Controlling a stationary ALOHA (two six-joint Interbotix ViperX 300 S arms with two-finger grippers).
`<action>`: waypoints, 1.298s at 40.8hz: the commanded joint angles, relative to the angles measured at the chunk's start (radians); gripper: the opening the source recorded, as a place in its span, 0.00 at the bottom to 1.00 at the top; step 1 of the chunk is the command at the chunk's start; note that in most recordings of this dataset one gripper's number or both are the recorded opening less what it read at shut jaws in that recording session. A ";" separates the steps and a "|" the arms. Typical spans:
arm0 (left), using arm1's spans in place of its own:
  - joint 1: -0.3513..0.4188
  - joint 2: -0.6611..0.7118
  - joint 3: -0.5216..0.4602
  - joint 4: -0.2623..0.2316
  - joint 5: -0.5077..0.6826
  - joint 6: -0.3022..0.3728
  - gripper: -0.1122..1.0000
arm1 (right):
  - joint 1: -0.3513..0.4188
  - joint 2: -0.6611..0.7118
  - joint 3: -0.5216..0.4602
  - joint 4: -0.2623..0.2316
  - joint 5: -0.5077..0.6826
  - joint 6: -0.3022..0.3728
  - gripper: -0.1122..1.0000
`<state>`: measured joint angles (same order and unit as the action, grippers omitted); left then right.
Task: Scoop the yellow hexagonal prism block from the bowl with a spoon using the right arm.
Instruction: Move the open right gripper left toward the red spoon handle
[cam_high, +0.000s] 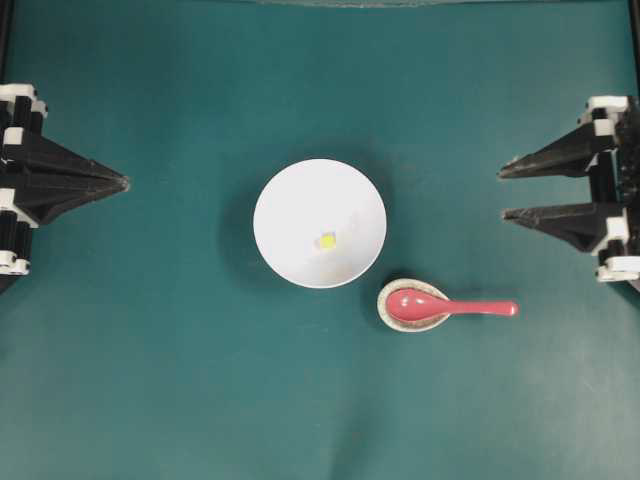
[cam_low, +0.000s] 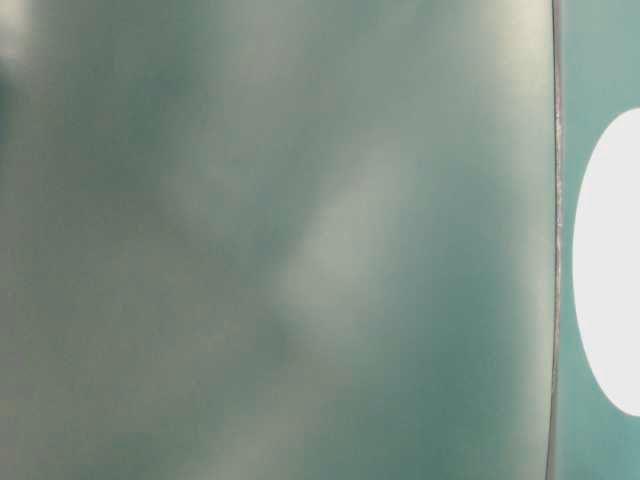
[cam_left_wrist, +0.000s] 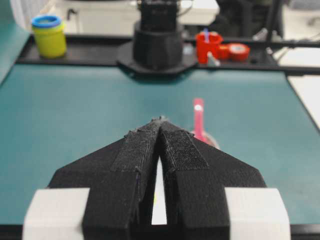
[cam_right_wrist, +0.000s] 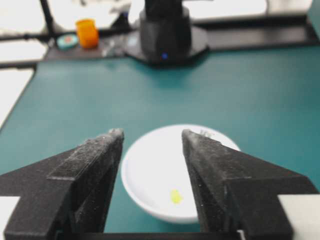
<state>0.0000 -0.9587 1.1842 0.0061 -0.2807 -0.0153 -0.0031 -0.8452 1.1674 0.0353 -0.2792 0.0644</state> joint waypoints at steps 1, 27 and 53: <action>0.002 0.011 -0.028 0.003 -0.005 -0.002 0.09 | 0.000 0.031 -0.021 0.003 -0.003 0.002 0.62; 0.002 0.011 -0.028 0.003 -0.005 0.000 0.09 | 0.141 0.388 0.095 0.071 -0.365 0.005 0.62; 0.017 0.011 -0.028 0.003 -0.005 0.002 0.09 | 0.460 0.871 0.135 0.416 -0.854 0.005 0.62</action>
<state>0.0138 -0.9557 1.1842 0.0077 -0.2792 -0.0138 0.4249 0.0031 1.3039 0.4142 -1.0907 0.0721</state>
